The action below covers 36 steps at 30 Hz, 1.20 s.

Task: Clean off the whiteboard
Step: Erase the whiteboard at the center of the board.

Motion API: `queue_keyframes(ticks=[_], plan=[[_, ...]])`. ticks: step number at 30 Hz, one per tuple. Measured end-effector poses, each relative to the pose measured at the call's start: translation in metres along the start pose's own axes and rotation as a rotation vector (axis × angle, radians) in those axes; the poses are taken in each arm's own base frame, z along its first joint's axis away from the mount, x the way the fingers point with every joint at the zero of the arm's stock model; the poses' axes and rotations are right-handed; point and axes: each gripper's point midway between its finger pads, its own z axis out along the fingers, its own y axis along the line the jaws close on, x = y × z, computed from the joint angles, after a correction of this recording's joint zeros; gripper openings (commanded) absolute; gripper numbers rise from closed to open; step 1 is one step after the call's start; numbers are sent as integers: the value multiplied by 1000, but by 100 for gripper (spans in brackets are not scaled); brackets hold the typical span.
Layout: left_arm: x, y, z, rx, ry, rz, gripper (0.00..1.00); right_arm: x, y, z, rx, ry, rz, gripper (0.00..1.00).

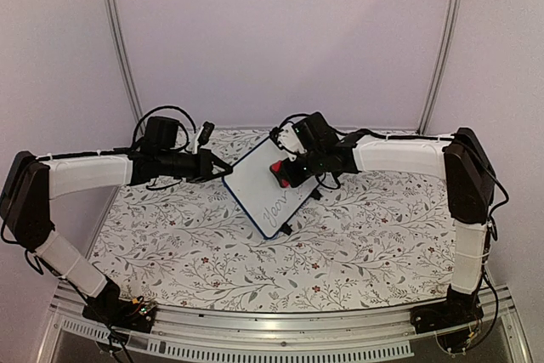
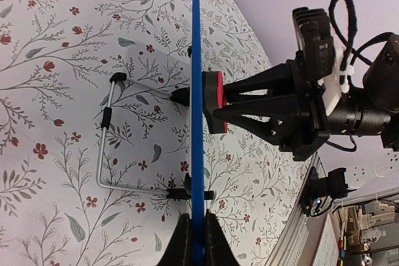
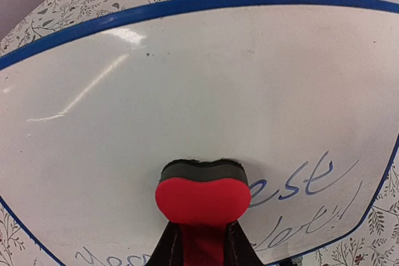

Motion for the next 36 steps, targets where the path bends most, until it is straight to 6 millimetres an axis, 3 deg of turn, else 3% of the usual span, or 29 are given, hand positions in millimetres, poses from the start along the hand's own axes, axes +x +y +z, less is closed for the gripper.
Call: queue_keyframes(ticks=[7,16,24,31,36], plan=[[1,1,0,-2,0,-1,5,20,8,-1,-23,24,-10,5],[0,1,0,0,0,-1,5,28,9,-2,-29,32,-11,5],[0,0,0,5,-1,1,5,25,-6,-4,-4,39,34,5],[0,-2,0,12,-1,3,5,-4,-28,-5,41,-8,56,5],[0,-1,0,8,-1,1,5,0,-36,0,51,3,62,5]])
